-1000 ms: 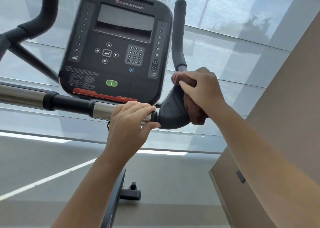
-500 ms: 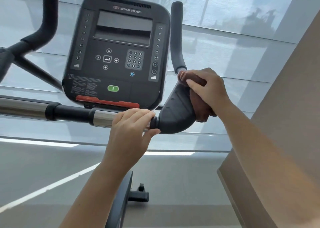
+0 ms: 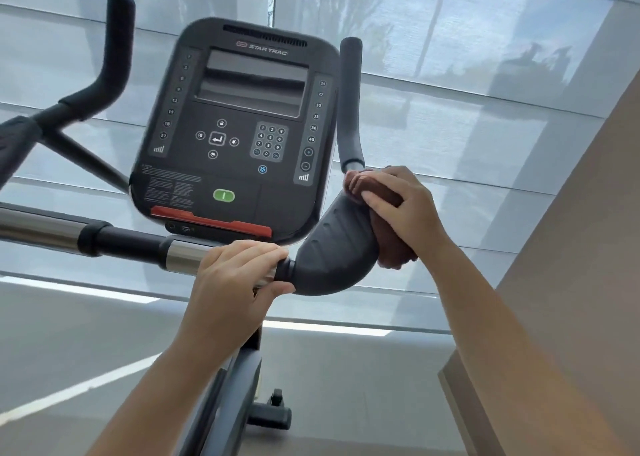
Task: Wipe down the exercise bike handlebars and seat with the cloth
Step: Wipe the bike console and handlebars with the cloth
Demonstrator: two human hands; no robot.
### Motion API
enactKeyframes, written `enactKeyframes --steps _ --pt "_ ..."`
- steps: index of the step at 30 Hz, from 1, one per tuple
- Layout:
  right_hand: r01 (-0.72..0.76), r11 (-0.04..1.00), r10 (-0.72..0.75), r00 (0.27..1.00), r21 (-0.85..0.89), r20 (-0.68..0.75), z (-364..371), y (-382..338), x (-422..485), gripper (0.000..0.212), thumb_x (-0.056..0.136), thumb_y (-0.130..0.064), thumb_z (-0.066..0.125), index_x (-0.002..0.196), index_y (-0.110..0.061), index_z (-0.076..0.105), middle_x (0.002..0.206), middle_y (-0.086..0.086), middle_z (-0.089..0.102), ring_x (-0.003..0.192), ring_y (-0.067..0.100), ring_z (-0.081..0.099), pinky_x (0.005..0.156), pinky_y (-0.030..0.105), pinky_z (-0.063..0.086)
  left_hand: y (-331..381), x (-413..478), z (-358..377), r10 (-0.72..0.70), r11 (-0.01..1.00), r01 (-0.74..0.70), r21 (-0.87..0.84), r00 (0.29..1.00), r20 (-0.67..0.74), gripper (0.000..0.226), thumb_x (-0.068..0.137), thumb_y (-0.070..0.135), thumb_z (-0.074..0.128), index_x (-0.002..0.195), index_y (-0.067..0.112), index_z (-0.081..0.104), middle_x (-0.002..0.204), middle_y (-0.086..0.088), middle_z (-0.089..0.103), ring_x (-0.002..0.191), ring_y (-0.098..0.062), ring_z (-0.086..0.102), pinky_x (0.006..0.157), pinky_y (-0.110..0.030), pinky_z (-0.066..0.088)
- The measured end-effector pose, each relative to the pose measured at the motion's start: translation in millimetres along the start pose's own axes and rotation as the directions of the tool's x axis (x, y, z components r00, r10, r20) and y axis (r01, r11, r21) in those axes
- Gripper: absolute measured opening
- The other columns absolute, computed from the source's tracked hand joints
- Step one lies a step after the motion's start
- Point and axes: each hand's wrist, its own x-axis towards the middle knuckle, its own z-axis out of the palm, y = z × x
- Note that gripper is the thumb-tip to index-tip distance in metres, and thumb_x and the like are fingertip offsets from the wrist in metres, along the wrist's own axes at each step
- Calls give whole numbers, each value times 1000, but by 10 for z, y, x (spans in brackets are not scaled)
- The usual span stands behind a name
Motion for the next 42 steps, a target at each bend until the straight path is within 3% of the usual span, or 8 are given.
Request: enactKeyframes --steps 3,10,15,18,22,27,34,42 --pt "-25 998 25 1000 56 -10 62 -6 -36 28 83 -8 64 107 -21 67 106 -6 59 100 -8 50 91 4 31 -7 -3 9 -9 1000 9 -6 1000 -7 43 72 41 56 95 8 71 96 0 71 97 -11 53 84 -31 38" --pt "-193 938 284 906 289 -314 296 -207 -649 28 85 -9 63 102 -30 62 108 0 60 99 -4 54 91 10 39 -8 10 3 -1 1000 1 -17 1000 -11 40 71 40 61 94 8 71 93 0 71 95 -14 59 85 -30 38" --pt "-209 923 375 681 324 -628 711 -529 -916 22 84 -24 60 106 -26 62 105 -1 58 100 2 56 94 13 41 -21 21 -2 10 999 -11 -49 1000 -20 41 72 42 56 93 10 71 93 1 71 94 -14 58 84 -26 33" --pt "-217 925 379 512 311 -770 990 -696 -963 26 85 -26 57 109 -20 63 106 2 56 105 19 57 95 29 47 -44 22 11 22 999 -22 -46 1000 -15 39 72 40 61 94 10 71 94 1 71 93 -18 62 82 -29 35" --pt "-276 936 321 414 219 -852 1275 -878 -963 26 85 -16 61 110 -12 65 108 13 58 108 26 55 95 38 46 -52 31 -6 29 998 -29 -57 1000 2 39 73 40 58 94 10 71 95 2 71 94 -18 61 80 -29 35" --pt "-291 957 144 461 4 -876 1334 -894 -978 23 83 -14 65 105 -9 67 108 16 60 101 28 56 91 38 46 -81 26 -35 46 998 -42 -56 997 59 37 74 35 62 101 11 70 100 1 70 98 -20 62 83 -26 31" --pt "-141 951 -104 693 -276 -713 997 -678 -930 23 84 -15 65 105 -8 68 105 17 62 96 29 57 89 38 47 -87 19 -30 48 998 -46 -39 997 68 37 71 30 64 100 8 69 99 -3 71 97 -25 63 83 -28 30" --pt "73 960 -139 962 -269 -237 388 -508 -588 29 81 -25 62 109 -18 67 105 5 61 97 23 54 94 24 40 -77 -14 -32 44 997 -41 -65 998 45 35 71 33 63 98 11 69 100 3 70 102 -14 53 87 -27 28"
